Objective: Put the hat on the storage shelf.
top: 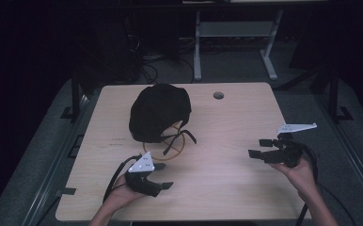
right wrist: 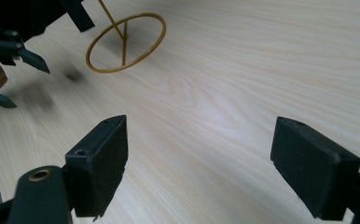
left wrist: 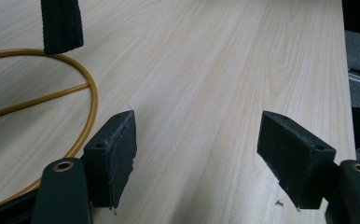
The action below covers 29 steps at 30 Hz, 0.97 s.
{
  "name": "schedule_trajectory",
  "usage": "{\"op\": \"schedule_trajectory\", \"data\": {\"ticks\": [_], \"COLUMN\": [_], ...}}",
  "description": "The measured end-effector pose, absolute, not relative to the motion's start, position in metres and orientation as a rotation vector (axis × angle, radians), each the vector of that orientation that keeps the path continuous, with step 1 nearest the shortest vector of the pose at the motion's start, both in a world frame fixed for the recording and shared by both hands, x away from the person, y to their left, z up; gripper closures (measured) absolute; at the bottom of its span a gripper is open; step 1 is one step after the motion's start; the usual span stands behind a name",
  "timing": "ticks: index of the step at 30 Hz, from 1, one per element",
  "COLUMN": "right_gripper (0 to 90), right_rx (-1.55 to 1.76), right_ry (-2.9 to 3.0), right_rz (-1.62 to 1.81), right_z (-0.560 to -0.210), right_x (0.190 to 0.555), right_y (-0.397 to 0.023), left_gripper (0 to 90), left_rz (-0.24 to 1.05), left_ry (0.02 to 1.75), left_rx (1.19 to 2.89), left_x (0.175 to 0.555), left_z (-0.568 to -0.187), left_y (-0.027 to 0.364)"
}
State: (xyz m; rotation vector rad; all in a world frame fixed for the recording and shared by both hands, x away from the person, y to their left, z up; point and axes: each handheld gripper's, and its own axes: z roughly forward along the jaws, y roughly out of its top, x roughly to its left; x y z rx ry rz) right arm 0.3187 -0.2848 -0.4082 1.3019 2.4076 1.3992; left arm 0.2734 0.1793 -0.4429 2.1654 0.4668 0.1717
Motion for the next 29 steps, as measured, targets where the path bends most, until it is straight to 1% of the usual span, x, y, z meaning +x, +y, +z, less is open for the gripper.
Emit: {"op": "schedule_trajectory", "data": {"ticks": [14,22,23,29], "right_gripper": [18.3,17.2,16.1,16.2], "right_rx": [1.325,1.323,1.339,1.328], "right_ry": [2.384,2.361,2.354,2.306], "right_rz": [1.423,1.413,1.408,1.443], "right_z": [-0.429,-0.435,-0.437,-0.445], "right_x": [0.298,0.28,0.275,0.259], "right_y": [-0.294,-0.296,-0.297,-0.295], "left_gripper": [27.9,27.9,27.9,27.9], "left_rz": [0.16,0.156,0.159,0.147], "left_ry": [0.473,0.464,0.466,0.487], "left_rx": [2.167,2.16,2.155,2.135], "left_x": [0.273,0.272,0.272,0.274], "left_z": [-0.444,-0.443,-0.442,-0.443], "left_y": [0.178,0.179,0.179,0.18]}}
